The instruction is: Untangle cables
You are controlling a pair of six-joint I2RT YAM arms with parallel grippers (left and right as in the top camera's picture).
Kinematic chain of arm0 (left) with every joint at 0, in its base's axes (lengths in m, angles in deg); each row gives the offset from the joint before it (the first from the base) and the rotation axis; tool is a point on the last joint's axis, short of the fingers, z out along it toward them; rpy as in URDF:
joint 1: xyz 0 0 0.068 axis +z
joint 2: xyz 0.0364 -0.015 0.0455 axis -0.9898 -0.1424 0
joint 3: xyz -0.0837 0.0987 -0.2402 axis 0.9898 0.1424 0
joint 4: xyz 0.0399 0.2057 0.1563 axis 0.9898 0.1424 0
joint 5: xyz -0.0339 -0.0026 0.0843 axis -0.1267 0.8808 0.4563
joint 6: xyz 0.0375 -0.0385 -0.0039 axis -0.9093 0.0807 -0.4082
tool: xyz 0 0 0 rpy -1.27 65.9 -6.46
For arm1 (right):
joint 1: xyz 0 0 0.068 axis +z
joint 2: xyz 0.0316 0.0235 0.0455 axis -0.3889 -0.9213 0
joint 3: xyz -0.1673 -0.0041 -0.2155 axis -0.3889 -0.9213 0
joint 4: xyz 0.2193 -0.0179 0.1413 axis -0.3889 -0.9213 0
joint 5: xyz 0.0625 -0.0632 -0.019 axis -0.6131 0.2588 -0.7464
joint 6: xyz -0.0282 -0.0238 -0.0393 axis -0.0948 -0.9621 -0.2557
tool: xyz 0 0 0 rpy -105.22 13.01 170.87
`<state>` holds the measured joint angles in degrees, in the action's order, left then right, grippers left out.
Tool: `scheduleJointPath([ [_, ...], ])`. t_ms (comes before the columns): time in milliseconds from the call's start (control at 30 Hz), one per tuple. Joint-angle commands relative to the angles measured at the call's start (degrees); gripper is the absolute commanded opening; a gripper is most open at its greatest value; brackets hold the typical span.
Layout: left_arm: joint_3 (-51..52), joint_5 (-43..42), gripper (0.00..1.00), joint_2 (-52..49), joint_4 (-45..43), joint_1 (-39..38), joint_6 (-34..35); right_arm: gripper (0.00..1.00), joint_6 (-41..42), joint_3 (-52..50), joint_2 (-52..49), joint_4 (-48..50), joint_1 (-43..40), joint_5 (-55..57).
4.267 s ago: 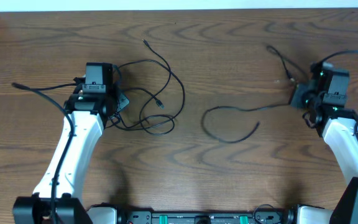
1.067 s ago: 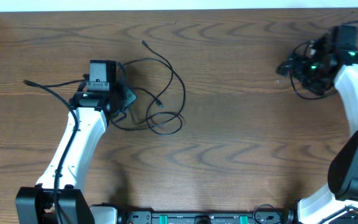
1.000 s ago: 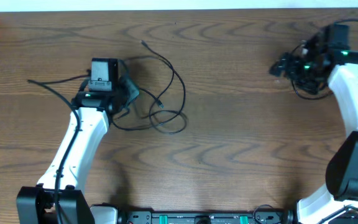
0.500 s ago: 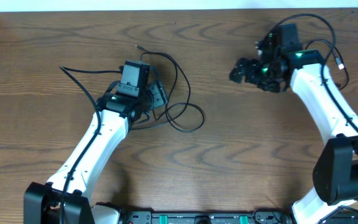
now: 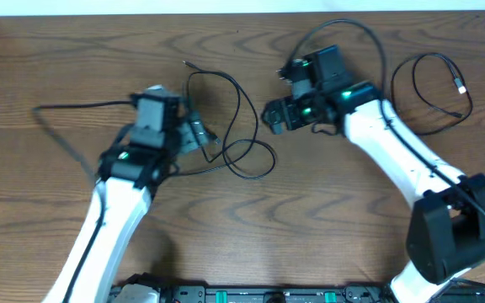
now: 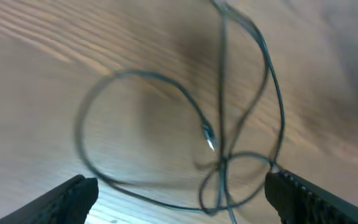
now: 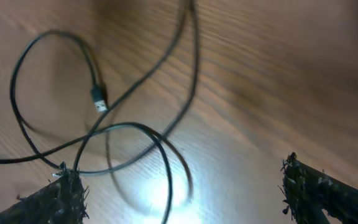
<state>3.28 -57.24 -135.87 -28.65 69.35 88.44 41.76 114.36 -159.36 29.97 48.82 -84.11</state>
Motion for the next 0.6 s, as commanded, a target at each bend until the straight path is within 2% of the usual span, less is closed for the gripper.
scheduleJointPath([
  [0,-0.92,5.68,0.93,4.22,1.42,2.97,3.26,0.99,-5.73,-0.52,-2.62,2.01,3.93,6.16],
  [200,-0.92,5.79,0.93,7.02,3.43,9.14,6.25,0.99,-14.19,-0.2,-3.23,3.45,10.23,5.92],
  [333,-0.92,5.77,0.93,6.8,5.46,13.49,8.13,0.99,-10.14,3.02,-3.15,-1.4,13.22,5.73],
  [500,-0.92,5.77,0.93,6.82,6.8,17.49,9.68,0.99,-4.57,13.79,-3.13,-14.01,16.72,5.64],
  [567,-0.92,5.77,0.93,6.8,7.19,17.7,9.68,0.99,-2.69,16.63,-3.13,-15.82,17.75,5.64],
])
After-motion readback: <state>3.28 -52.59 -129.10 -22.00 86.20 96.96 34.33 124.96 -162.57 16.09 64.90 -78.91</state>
